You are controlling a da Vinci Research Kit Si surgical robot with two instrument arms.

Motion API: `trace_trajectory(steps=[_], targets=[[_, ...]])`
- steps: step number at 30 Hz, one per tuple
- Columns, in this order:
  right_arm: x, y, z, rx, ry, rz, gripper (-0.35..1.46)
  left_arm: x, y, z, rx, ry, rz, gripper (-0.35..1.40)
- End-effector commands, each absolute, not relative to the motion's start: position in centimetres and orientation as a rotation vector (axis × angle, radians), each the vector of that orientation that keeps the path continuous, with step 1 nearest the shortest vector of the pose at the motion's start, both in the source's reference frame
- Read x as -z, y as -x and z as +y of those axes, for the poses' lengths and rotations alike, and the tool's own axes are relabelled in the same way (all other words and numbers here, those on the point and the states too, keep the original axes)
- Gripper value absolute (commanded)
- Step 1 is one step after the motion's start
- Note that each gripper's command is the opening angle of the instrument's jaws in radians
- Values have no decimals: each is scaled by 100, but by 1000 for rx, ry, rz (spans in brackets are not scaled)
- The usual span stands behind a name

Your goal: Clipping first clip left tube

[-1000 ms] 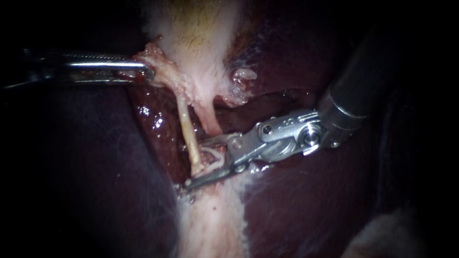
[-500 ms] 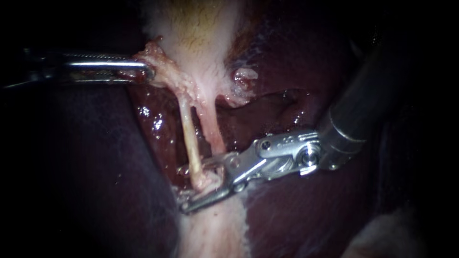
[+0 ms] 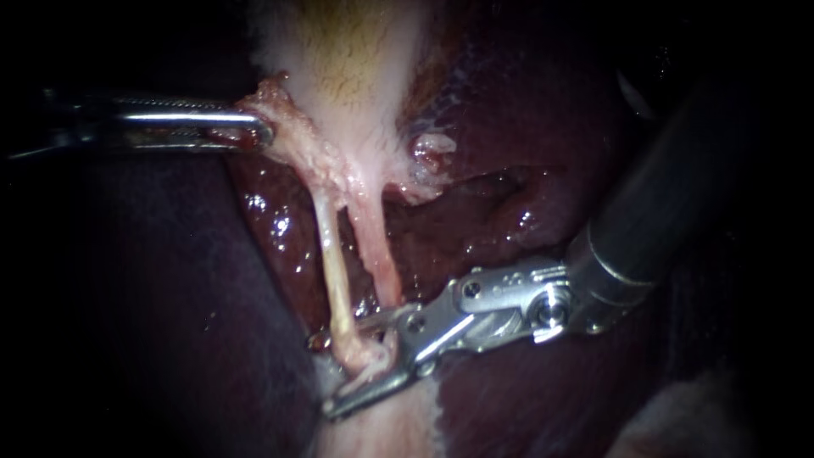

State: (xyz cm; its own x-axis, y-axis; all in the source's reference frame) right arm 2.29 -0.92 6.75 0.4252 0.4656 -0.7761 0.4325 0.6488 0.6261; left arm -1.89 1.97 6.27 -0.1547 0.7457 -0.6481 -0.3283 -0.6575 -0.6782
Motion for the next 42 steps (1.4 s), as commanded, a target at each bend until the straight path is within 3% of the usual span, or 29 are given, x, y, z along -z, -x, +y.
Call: trace_trajectory(steps=[1,25,39,42], targets=[[-675,-230,-92,-25,-920,1180,46,-627,190,197,-1888,1383,-499,-35],[-683,-234,-89,-25,-922,1187,14,-627,191,197,-1888,1382,-499,-35],[-689,-232,-85,-42,-901,1190,-32,-627,191,197,-1888,1382,-498,-35],[-689,-231,-85,-42,-902,1193,-35,-627,191,197,-1888,1382,-498,-35]])
